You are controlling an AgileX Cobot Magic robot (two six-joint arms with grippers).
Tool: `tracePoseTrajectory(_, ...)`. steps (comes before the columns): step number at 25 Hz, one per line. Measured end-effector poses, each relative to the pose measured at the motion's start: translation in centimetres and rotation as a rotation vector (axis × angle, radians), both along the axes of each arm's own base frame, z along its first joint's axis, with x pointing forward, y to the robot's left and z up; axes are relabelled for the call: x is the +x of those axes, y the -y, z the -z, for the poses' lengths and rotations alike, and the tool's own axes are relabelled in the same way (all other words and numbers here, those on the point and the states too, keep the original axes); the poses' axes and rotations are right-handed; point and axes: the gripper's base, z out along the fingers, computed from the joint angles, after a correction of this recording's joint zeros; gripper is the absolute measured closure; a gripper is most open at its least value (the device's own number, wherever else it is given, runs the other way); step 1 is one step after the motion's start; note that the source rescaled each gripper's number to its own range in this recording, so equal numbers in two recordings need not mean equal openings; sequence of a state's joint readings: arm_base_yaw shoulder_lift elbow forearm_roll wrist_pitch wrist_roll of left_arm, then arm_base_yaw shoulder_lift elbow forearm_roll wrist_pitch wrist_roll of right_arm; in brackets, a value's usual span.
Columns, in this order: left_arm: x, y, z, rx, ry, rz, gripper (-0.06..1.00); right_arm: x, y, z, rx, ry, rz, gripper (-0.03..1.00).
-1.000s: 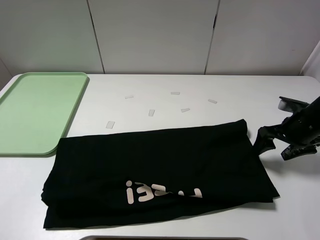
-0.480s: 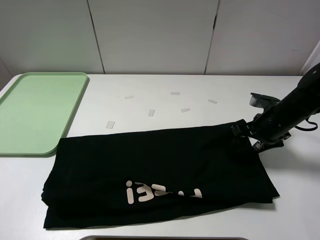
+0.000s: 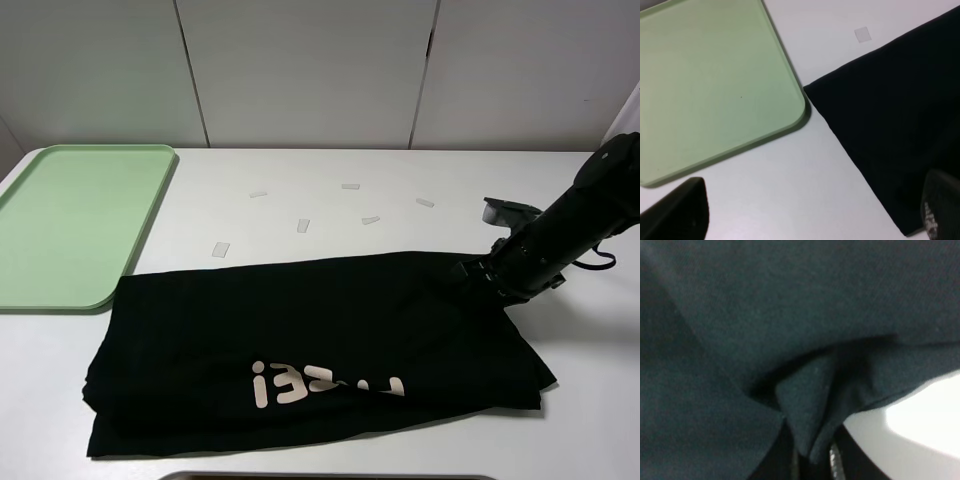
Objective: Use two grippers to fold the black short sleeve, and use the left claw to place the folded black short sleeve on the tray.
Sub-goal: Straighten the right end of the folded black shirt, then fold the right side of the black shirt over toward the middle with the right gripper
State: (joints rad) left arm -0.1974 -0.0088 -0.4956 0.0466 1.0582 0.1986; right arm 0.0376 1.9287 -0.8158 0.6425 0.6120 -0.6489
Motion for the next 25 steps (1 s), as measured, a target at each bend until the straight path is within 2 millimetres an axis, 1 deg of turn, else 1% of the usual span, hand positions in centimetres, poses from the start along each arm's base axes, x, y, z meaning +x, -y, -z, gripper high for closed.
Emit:
tracePoseTrajectory(6,0.0,0.0,0.0,0.0,0.0,0.0,0.11,0.0,0.1,0.0,-0.012,-0.001,0.009,0.97)
tracePoseTrajectory(10,0.0,0.0,0.0,0.0,0.0,0.0,0.11,0.1,0.9,-0.2,-0.048,-0.001,0.023,0.97)
tracePoseTrajectory(14,0.0,0.0,0.0,0.001,-0.001,0.0,0.11,1.3,3.0,-0.8,-0.105,0.013,0.072,0.97)
tracePoseTrajectory(20,0.0,0.0,0.0,0.002,-0.001,-0.001,0.11,3.4,5.8,-2.1,-0.197,0.069,0.155,0.97)
tracePoseTrajectory(25,0.0,0.0,0.0,0.002,-0.001,-0.001,0.11,4.6,8.7,-3.3,-0.34,0.102,0.176,0.97)
